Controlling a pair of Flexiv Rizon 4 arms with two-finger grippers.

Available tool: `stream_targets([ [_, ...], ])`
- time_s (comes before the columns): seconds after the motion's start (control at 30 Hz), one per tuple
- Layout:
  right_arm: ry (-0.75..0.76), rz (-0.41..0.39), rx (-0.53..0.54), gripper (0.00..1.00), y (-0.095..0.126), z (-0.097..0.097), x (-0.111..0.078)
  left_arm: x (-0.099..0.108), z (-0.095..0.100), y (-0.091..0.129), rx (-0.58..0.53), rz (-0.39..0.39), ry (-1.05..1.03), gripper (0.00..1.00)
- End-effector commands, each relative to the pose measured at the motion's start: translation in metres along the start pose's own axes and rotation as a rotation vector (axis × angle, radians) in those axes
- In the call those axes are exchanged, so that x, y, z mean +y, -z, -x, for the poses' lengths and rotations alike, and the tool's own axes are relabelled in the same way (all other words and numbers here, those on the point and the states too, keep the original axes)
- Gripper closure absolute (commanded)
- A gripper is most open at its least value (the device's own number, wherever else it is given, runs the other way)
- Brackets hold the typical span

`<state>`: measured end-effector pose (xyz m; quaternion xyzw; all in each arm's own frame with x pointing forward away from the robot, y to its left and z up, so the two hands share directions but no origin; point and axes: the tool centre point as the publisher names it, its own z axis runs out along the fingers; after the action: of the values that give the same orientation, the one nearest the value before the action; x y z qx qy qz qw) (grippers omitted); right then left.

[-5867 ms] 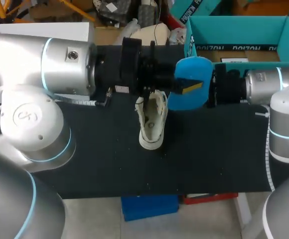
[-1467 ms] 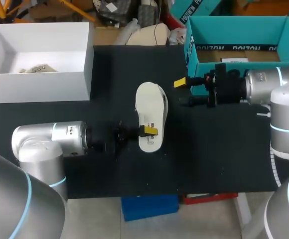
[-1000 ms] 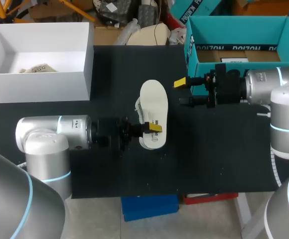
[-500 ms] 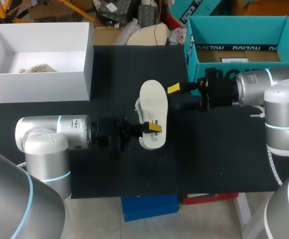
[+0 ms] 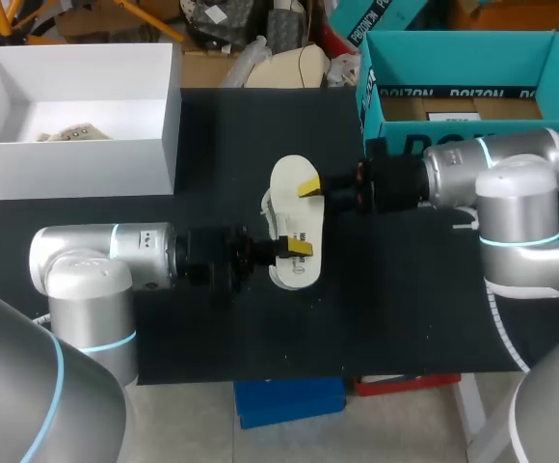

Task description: Take the shoe out of the shoebox, open the shoe tongue, remove and reinsert the insole, then place the shoe into the shoebox

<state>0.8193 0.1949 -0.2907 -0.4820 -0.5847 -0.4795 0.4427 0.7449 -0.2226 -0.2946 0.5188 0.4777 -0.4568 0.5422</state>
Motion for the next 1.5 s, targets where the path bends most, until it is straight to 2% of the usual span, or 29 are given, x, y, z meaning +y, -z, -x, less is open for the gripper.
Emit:
stream_targets([
  [0.03, -0.005, 0.002, 0.0, 0.6, -0.003, 0.002, -0.001, -0.001, 0.001, 0.0, 0.006, 0.002, -0.001, 1.0],
  [0.2, -0.01, -0.002, 0.001, 0.65, -0.006, 0.003, -0.002, -0.001, 0.001, 0.0, 0.006, 0.002, -0.001, 1.0],
  [0.33, -0.013, -0.007, 0.004, 0.75, -0.007, 0.004, -0.003, -0.001, 0.001, 0.0, 0.006, 0.002, -0.001, 1.0],
  [0.37, -0.014, -0.009, 0.004, 0.79, -0.007, 0.004, -0.003, -0.001, 0.001, 0.0, 0.006, 0.002, -0.001, 1.0],
  [0.4, -0.015, -0.011, 0.0, 0.94, -0.008, 0.004, -0.002, -0.001, 0.001, 0.0, 0.006, 0.002, -0.001, 1.0],
  [0.43, -0.021, -0.022, -0.009, 1.0, -0.008, 0.004, -0.002, -0.001, 0.001, 0.0, 0.006, 0.002, -0.001, 1.0],
  [0.7, -0.021, -0.022, -0.009, 1.0, -0.008, 0.004, -0.002, -0.001, 0.001, 0.0, 0.006, 0.002, -0.001, 1.0],
  [0.73, -0.021, -0.022, -0.009, 1.0, -0.008, 0.004, -0.002, 0.0, 0.002, 0.001, 0.039, 0.039, -0.008, 0.58],
  [0.77, -0.021, -0.022, -0.009, 1.0, -0.008, 0.004, -0.002, 0.001, 0.005, 0.003, 0.044, 0.053, -0.034, 0.0],
  [0.83, -0.021, -0.022, -0.009, 1.0, -0.008, 0.004, -0.002, 0.0, 0.013, 0.01, 0.123, 0.085, -0.08, 0.0],
  [0.93, -0.021, -0.022, -0.009, 1.0, -0.008, 0.004, -0.002, -0.002, 0.024, 0.025, 0.298, 0.113, -0.164, 0.0],
  [1.13, -0.021, -0.022, -0.009, 1.0, -0.008, 0.004, -0.002, -0.008, 0.039, 0.059, 0.767, 0.119, -0.361, 0.0],
  [1.2, -0.021, -0.022, -0.009, 1.0, -0.008, 0.004, -0.002, -0.011, 0.047, 0.065, 0.871, 0.116, -0.401, 0.0],
  [1.4, -0.021, -0.022, -0.009, 1.0, -0.008, 0.004, -0.002, -0.019, 0.063, 0.064, 1.303, 0.18, -0.677, 0.0],
  [1.5, -0.021, -0.022, -0.009, 1.0, -0.008, 0.004, -0.002, -0.025, 0.069, 0.058, 1.374, 0.168, -0.737, 0.0],
])
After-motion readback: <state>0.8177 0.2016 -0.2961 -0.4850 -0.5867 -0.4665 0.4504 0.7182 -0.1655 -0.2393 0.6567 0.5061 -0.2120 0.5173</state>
